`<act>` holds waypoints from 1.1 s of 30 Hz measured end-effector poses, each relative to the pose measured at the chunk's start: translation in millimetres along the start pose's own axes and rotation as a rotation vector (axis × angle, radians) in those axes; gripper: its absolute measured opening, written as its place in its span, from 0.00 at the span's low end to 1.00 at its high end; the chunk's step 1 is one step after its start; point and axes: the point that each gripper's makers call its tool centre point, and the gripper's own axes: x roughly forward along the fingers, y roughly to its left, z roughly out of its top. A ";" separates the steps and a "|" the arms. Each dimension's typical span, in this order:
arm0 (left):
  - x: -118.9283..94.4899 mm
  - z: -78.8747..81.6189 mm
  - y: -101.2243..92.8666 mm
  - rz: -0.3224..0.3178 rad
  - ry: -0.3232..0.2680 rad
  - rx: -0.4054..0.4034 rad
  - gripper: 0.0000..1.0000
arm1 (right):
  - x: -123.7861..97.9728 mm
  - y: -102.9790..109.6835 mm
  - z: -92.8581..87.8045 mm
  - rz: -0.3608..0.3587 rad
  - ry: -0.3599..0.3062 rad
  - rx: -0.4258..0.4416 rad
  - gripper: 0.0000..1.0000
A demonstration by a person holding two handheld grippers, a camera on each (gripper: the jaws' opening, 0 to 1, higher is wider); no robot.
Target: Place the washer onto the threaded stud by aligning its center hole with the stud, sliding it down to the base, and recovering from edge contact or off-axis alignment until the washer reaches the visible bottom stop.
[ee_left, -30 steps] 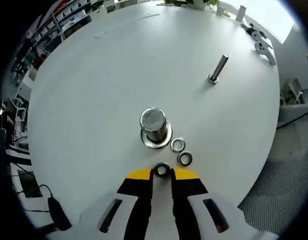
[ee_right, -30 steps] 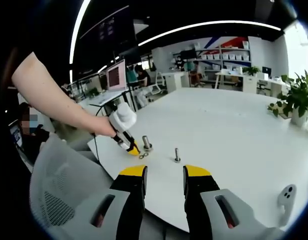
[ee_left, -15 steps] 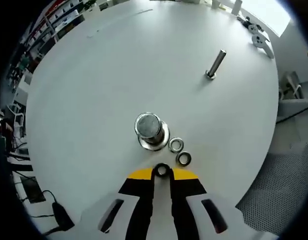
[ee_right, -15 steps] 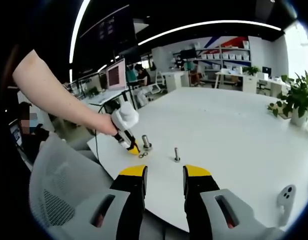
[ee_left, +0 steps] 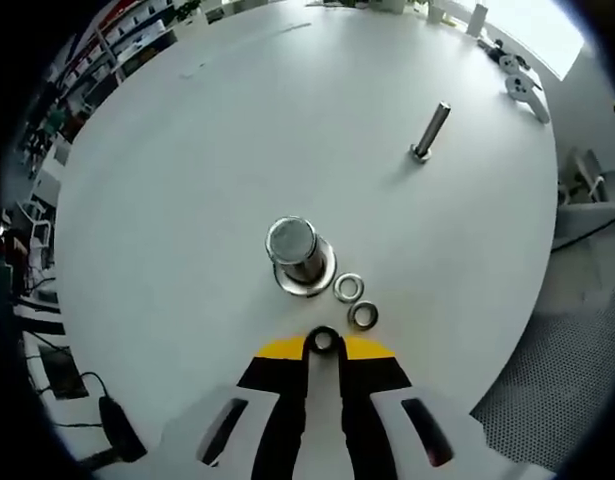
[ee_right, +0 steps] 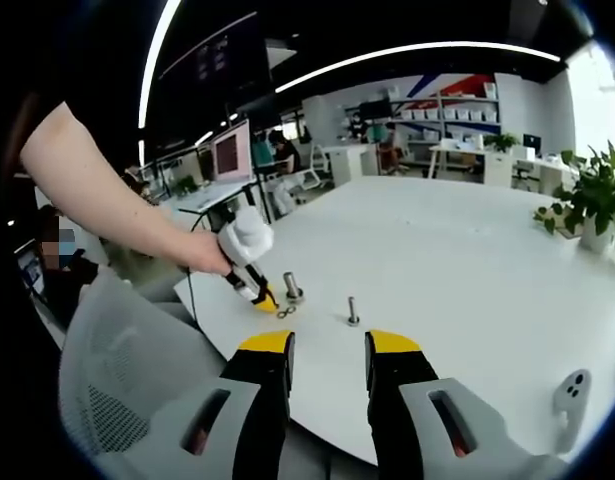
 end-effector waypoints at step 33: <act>-69.2 96.5 -48.4 -0.018 -0.196 0.234 0.09 | -2.4 1.4 8.2 -0.001 -0.038 0.001 0.32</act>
